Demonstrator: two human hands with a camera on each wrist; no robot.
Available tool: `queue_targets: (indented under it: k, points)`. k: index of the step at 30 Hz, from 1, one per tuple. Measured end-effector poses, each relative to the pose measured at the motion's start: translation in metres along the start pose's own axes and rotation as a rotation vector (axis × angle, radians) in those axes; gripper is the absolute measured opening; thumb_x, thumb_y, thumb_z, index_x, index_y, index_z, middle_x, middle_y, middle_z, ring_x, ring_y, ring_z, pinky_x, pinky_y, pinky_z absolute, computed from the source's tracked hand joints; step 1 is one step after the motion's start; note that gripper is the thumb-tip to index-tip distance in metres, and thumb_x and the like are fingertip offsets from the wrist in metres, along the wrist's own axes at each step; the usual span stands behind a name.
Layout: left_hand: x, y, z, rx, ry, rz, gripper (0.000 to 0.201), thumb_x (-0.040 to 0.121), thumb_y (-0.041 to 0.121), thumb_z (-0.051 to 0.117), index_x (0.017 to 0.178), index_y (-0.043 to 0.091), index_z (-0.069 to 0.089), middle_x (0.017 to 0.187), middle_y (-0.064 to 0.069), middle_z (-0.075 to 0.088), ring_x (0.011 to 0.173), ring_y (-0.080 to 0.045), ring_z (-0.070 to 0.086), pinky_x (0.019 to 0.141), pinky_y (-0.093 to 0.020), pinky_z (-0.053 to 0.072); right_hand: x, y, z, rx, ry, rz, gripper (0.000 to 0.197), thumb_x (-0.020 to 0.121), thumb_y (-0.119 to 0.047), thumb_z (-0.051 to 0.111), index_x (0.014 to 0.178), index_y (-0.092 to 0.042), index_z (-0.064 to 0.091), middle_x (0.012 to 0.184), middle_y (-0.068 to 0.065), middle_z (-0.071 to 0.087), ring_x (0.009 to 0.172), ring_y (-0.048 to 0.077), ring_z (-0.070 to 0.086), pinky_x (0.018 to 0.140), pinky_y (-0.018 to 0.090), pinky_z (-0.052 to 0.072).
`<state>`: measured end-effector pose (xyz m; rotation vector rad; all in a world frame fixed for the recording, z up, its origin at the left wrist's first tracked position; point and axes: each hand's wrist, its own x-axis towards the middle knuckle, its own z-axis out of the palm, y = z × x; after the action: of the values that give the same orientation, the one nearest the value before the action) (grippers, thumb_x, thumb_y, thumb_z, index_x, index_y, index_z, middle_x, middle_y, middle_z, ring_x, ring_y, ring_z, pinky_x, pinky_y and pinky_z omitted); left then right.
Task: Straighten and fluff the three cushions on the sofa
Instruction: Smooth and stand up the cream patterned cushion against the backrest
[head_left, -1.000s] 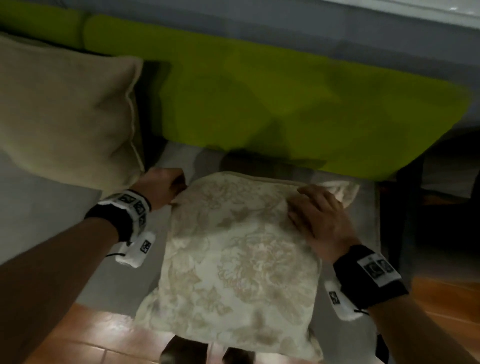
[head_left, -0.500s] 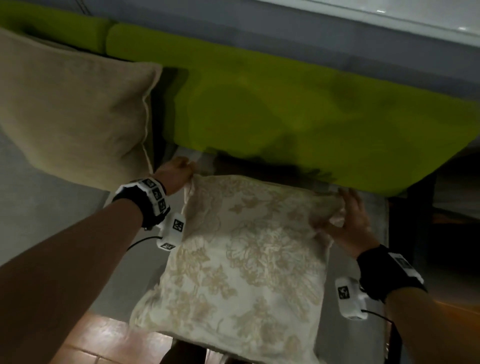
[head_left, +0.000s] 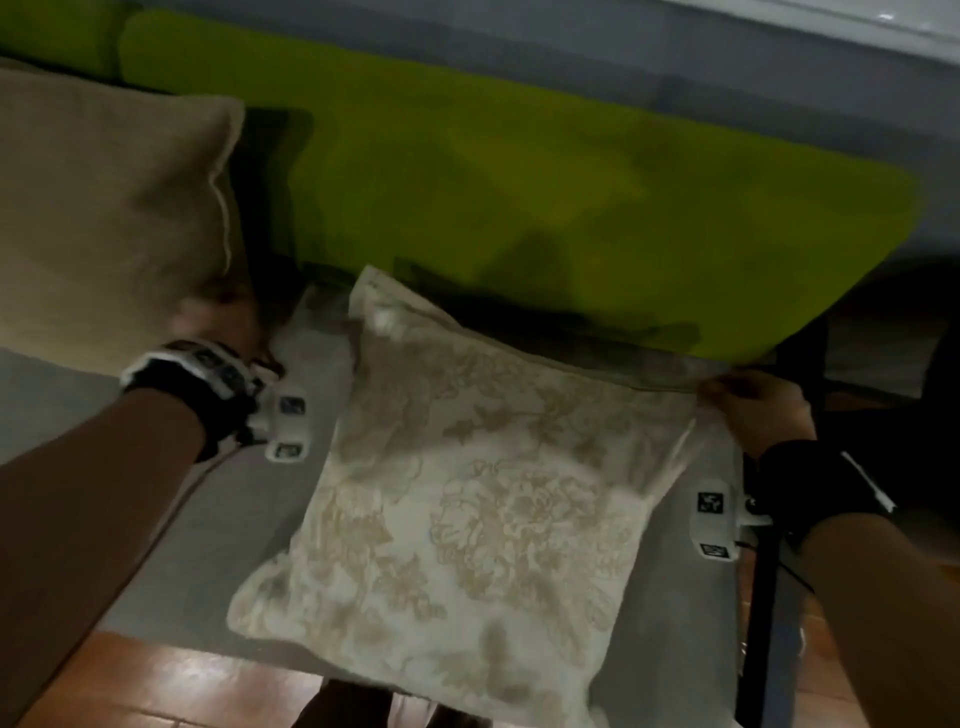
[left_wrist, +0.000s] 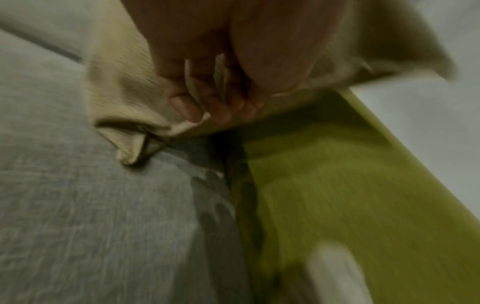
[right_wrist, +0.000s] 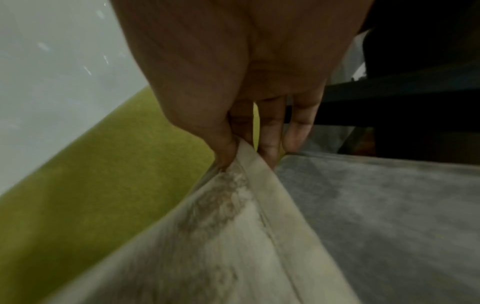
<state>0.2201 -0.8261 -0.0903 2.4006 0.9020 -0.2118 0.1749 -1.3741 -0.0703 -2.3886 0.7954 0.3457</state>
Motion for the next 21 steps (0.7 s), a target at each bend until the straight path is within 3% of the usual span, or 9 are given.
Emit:
queue_targets:
  k: [3, 6, 7, 10, 12, 13, 14, 16, 21]
  points:
    - [-0.002, -0.005, -0.015, 0.058, -0.033, 0.087, 0.050, 0.093, 0.048, 0.048, 0.122, 0.012, 0.066, 0.125, -0.024, 0.063, 0.111, -0.044, 0.060, 0.088, -0.039, 0.047, -0.013, 0.014, 0.004, -0.160, 0.016, -0.030, 0.037, 0.101, -0.030, 0.056, 0.135, -0.018, 0.062, 0.136, 0.022, 0.062, 0.119, 0.045, 0.058, 0.094, 0.043, 0.048]
    - [-0.033, 0.019, -0.011, 0.096, -0.227, 0.319, 0.035, 0.099, 0.045, 0.051, 0.111, 0.016, 0.066, 0.116, -0.019, 0.067, 0.089, -0.041, 0.064, 0.070, -0.027, 0.053, -0.035, 0.013, 0.020, -0.216, -0.001, -0.315, 0.055, 0.100, -0.042, 0.048, 0.149, -0.017, 0.049, 0.155, 0.016, 0.047, 0.140, 0.039, 0.043, 0.113, 0.048, 0.038]
    - [-0.048, 0.028, -0.007, 0.055, -0.293, 0.387, 0.038, 0.098, 0.050, 0.050, 0.114, 0.020, 0.065, 0.121, -0.016, 0.065, 0.093, -0.039, 0.065, 0.071, -0.027, 0.053, -0.046, 0.010, 0.027, -0.260, -0.033, -0.430, 0.059, 0.101, -0.048, 0.043, 0.151, -0.017, 0.047, 0.157, 0.014, 0.043, 0.143, 0.037, 0.039, 0.116, 0.051, 0.035]
    - [-0.081, 0.046, 0.007, 0.051, -0.401, 0.718, 0.059, 0.084, 0.078, 0.042, 0.135, 0.049, 0.048, 0.151, 0.006, 0.042, 0.138, -0.022, 0.039, 0.108, -0.030, 0.030, -0.075, -0.005, 0.053, -0.349, -0.108, -0.742, 0.069, 0.103, -0.063, 0.022, 0.150, -0.020, 0.047, 0.158, 0.013, 0.041, 0.145, 0.038, 0.037, 0.115, 0.057, 0.034]
    - [-0.091, 0.050, 0.026, 0.150, -0.579, 0.919, 0.071, 0.076, 0.090, 0.031, 0.142, 0.070, 0.014, 0.161, 0.021, 0.011, 0.149, -0.011, 0.013, 0.119, -0.034, 0.015, -0.093, -0.018, 0.070, -0.349, -0.209, -0.739, 0.073, 0.098, -0.072, 0.014, 0.157, -0.033, 0.031, 0.167, 0.004, 0.026, 0.154, 0.032, 0.019, 0.123, 0.055, 0.020]
    - [-0.097, 0.050, 0.037, 0.257, -0.646, 1.000, 0.072, 0.077, 0.090, 0.026, 0.142, 0.071, -0.001, 0.162, 0.021, -0.003, 0.151, -0.009, 0.002, 0.122, -0.037, 0.008, -0.098, -0.018, 0.080, -0.316, -0.256, -0.708, 0.074, 0.095, -0.076, 0.011, 0.159, -0.040, 0.020, 0.170, -0.002, 0.017, 0.157, 0.027, 0.009, 0.125, 0.054, 0.012]
    - [-0.100, 0.046, 0.051, 0.370, -0.697, 1.020, 0.074, 0.080, 0.089, 0.023, 0.143, 0.068, -0.009, 0.162, 0.020, -0.014, 0.151, -0.009, -0.008, 0.123, -0.040, 0.003, -0.100, -0.015, 0.088, -0.272, -0.278, -0.679, 0.073, 0.093, -0.078, 0.011, 0.159, -0.046, 0.011, 0.171, -0.007, 0.011, 0.158, 0.023, 0.003, 0.126, 0.053, 0.007]
    - [-0.111, 0.035, 0.070, 0.483, -0.733, 0.890, 0.076, 0.082, 0.088, 0.020, 0.144, 0.064, -0.017, 0.162, 0.017, -0.023, 0.151, -0.012, -0.016, 0.123, -0.045, 0.000, -0.096, -0.005, 0.101, -0.251, -0.294, -0.665, 0.069, 0.094, -0.079, 0.014, 0.157, -0.053, 0.000, 0.171, -0.013, -0.001, 0.158, 0.019, -0.005, 0.126, 0.054, 0.001]
    - [-0.106, 0.030, 0.091, 0.594, -0.716, 0.738, 0.078, 0.082, 0.088, 0.018, 0.144, 0.061, -0.020, 0.167, 0.005, -0.012, 0.154, -0.019, -0.002, 0.123, -0.043, 0.005, -0.059, 0.020, 0.126, -0.337, -0.427, -0.465, 0.075, 0.082, -0.092, 0.011, 0.147, -0.066, -0.016, 0.168, -0.018, -0.017, 0.157, 0.017, -0.011, 0.122, 0.058, -0.012]
